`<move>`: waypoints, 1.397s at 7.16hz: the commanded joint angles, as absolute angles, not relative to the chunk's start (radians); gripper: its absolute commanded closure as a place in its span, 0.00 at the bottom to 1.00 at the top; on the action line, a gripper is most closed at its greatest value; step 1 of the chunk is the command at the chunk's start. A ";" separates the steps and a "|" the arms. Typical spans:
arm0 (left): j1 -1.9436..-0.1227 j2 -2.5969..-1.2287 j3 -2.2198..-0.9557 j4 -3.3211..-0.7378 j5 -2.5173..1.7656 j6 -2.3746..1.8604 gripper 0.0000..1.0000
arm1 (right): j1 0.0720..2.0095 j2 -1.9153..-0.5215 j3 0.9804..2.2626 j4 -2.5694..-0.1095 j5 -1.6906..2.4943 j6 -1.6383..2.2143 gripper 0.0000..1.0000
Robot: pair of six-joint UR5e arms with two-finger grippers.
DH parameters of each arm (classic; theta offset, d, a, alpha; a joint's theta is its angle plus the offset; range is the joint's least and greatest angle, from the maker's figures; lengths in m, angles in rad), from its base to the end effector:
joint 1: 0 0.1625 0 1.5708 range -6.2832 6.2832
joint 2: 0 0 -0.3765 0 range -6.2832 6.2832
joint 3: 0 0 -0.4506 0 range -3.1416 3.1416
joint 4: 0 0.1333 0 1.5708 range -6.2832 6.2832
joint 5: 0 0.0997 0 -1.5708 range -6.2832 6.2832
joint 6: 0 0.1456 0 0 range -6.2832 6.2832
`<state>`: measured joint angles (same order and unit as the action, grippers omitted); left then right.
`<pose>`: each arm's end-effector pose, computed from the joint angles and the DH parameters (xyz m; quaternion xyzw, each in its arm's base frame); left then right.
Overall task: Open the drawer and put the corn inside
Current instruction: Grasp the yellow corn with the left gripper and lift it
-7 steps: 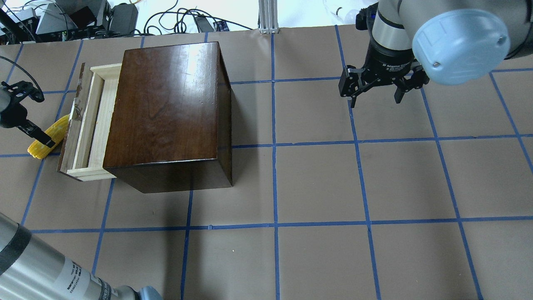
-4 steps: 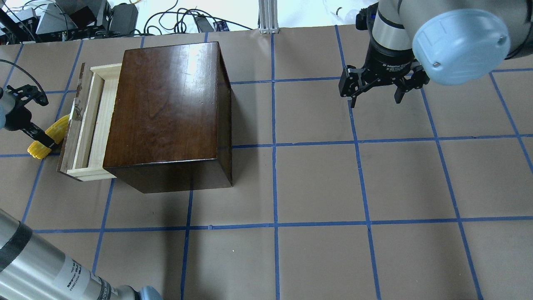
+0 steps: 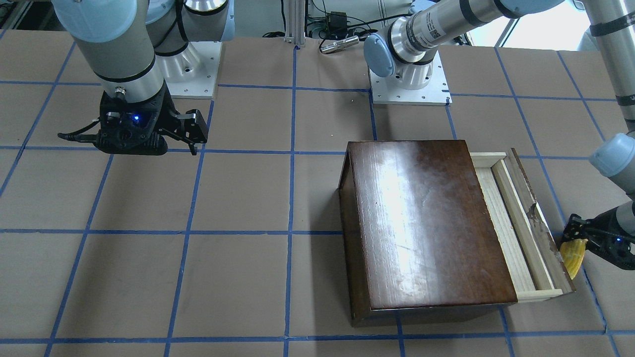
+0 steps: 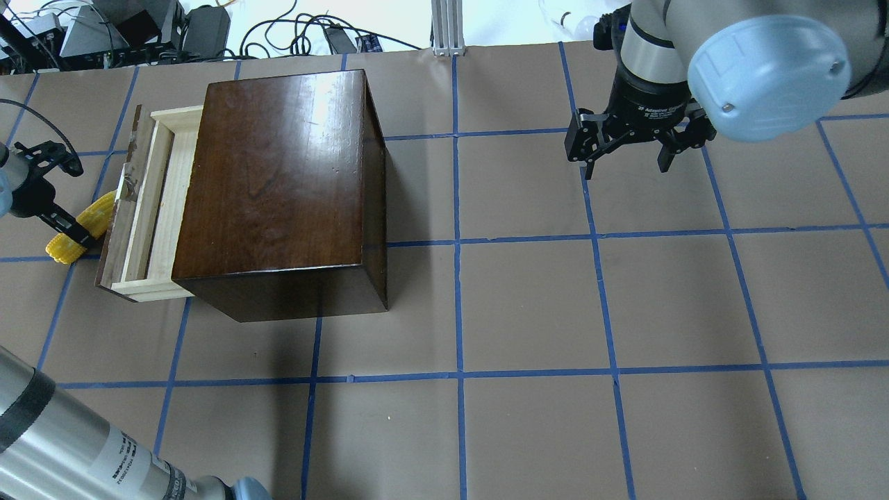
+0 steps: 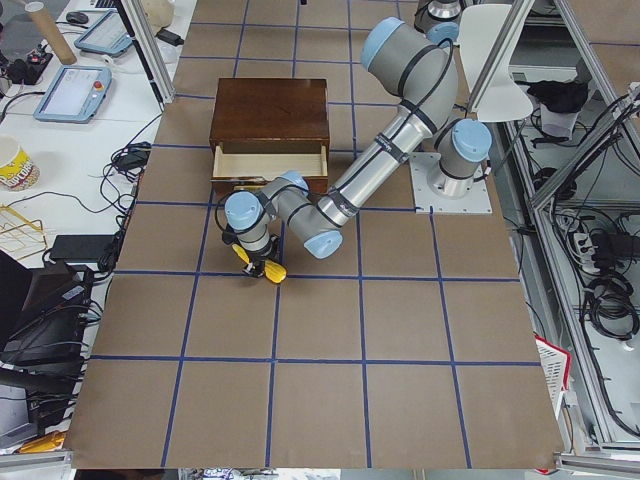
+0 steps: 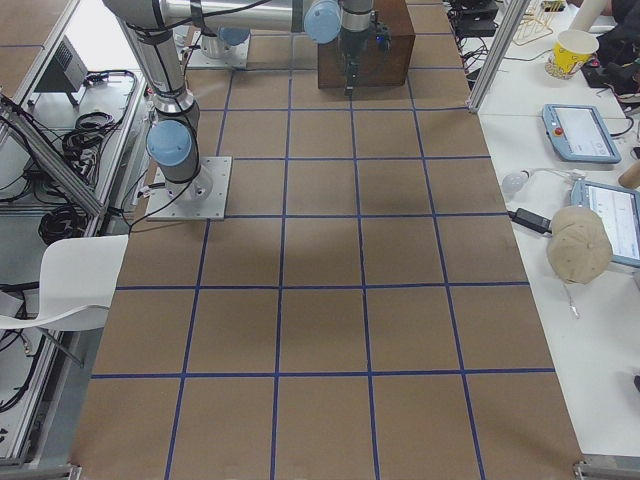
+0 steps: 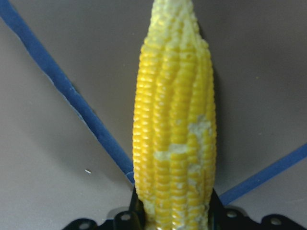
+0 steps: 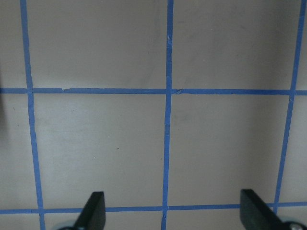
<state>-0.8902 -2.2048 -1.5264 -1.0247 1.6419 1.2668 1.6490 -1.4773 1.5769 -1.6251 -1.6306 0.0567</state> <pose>0.3392 -0.6143 0.0659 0.2894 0.9563 0.0416 0.0020 0.1693 -0.5650 0.3428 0.0114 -0.9992 -0.0206 0.0313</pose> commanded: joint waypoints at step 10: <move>-0.968 -1.875 -1.474 -1.283 1.646 1.133 1.00 | 1.649 -1.479 1.577 -1.624 -1.629 0.057 0.00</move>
<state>-0.9282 -1.9477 -1.4906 -1.2052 1.6470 1.2036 1.6490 -1.4776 1.5769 -1.6249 -1.6293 0.0568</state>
